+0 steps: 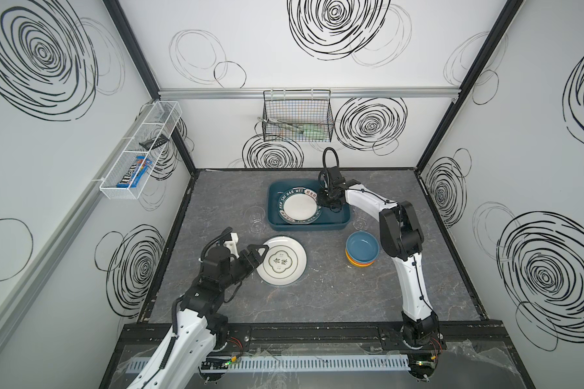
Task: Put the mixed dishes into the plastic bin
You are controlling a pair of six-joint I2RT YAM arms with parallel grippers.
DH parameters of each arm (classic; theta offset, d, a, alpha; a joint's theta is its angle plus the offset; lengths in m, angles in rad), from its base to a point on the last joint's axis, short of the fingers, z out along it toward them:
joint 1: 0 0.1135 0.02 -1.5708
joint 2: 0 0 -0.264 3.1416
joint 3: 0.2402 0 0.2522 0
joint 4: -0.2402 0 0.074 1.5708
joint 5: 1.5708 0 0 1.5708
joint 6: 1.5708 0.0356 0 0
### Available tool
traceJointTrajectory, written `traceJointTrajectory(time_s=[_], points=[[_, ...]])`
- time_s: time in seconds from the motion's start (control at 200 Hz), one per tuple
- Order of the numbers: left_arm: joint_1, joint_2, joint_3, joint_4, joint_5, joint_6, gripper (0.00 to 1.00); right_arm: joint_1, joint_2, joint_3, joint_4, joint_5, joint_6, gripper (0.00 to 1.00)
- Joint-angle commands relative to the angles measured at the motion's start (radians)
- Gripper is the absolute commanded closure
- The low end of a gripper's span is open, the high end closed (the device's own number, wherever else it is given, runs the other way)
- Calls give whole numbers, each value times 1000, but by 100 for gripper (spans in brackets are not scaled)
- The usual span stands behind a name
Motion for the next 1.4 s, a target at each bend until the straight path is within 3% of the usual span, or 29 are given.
traceJointTrajectory(time_s=[0.0, 0.795, 0.986, 1.246, 1.391], points=[[8, -5, -11, 43, 3, -4, 23, 8, 18, 22, -24, -16, -2, 62], [14, 4, -12, -2, -18, 2, 23, 19, -12, -1, 49, -143, -17, 64], [14, -6, -4, -35, -34, 6, 23, 27, -15, 17, 9, -87, -27, 63], [17, 15, 13, -99, -72, 30, 25, 51, -139, -23, -21, 11, -65, 63], [20, 29, 23, -138, -100, 47, 26, 72, -247, -108, -7, -17, -85, 63]])
